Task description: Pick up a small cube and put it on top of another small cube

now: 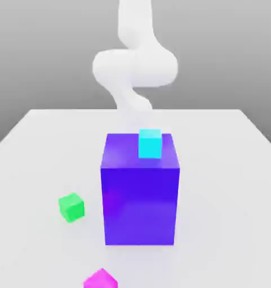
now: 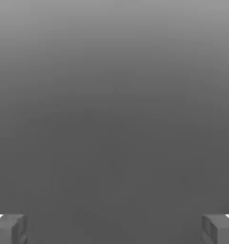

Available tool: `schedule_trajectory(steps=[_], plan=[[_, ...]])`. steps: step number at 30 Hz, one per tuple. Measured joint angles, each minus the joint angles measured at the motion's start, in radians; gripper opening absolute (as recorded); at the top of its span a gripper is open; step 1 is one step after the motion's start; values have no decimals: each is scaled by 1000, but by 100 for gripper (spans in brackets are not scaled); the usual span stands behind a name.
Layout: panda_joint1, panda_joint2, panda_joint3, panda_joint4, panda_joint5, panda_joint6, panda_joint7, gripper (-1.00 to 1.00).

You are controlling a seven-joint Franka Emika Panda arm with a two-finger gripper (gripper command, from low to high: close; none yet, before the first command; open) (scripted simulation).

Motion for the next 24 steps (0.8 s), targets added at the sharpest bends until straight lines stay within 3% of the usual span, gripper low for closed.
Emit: schedule_trajectory(steps=[12, 19, 24], plan=[[171, 443, -204, -4, 193, 110, -469, 0], [188, 696, -237, -7, 290, 175, -730, 0], [169, 861, -233, -13, 300, 233, -874, 0]])
